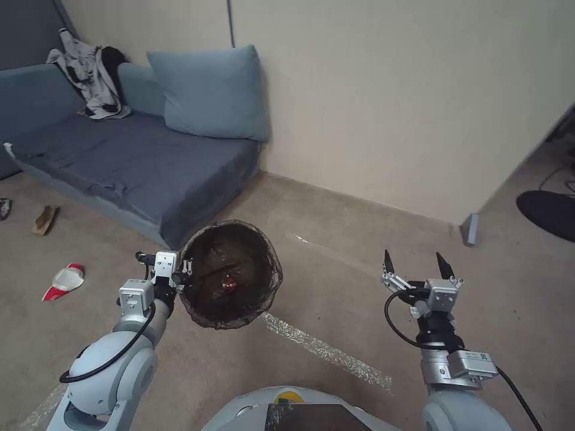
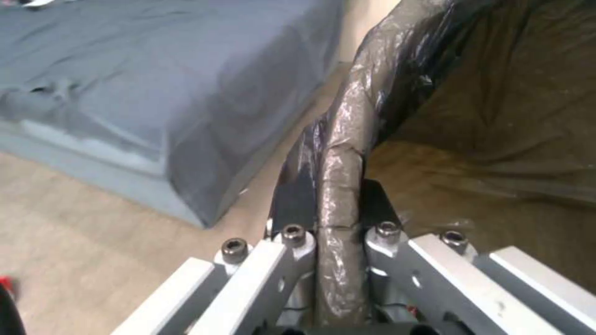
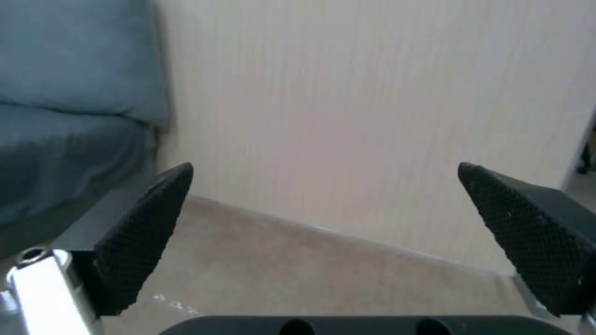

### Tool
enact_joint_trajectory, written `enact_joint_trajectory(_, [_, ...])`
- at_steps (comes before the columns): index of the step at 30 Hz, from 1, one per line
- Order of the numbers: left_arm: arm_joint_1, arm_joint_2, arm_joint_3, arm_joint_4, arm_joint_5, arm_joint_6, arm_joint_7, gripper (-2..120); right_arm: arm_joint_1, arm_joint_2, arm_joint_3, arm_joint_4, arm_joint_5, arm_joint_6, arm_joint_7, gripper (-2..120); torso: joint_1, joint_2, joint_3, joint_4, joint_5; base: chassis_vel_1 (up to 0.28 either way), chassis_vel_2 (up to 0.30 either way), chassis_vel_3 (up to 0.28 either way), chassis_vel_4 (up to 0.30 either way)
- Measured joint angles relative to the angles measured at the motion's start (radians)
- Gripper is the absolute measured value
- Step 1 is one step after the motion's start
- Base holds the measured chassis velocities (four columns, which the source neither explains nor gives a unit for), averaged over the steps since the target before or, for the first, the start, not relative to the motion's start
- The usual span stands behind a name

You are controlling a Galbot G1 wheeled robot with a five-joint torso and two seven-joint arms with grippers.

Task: Pick up the trash bin, then pick up the garbage from the floor and place it into the trash bin.

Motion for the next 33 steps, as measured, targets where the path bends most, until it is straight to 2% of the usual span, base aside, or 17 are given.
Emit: enact_joint_trajectory(33, [0.013, -0.01, 0.005, -0.005, 0.024, -0.009, 0.018, 3, 0.044, -0.012, -0.058, -0.023, 0.003, -0.062, 0.042, 100, 0.0, 0.0, 0.0, 0.0001, -0.0001, 0.094, 0.096, 0.095, 0.096])
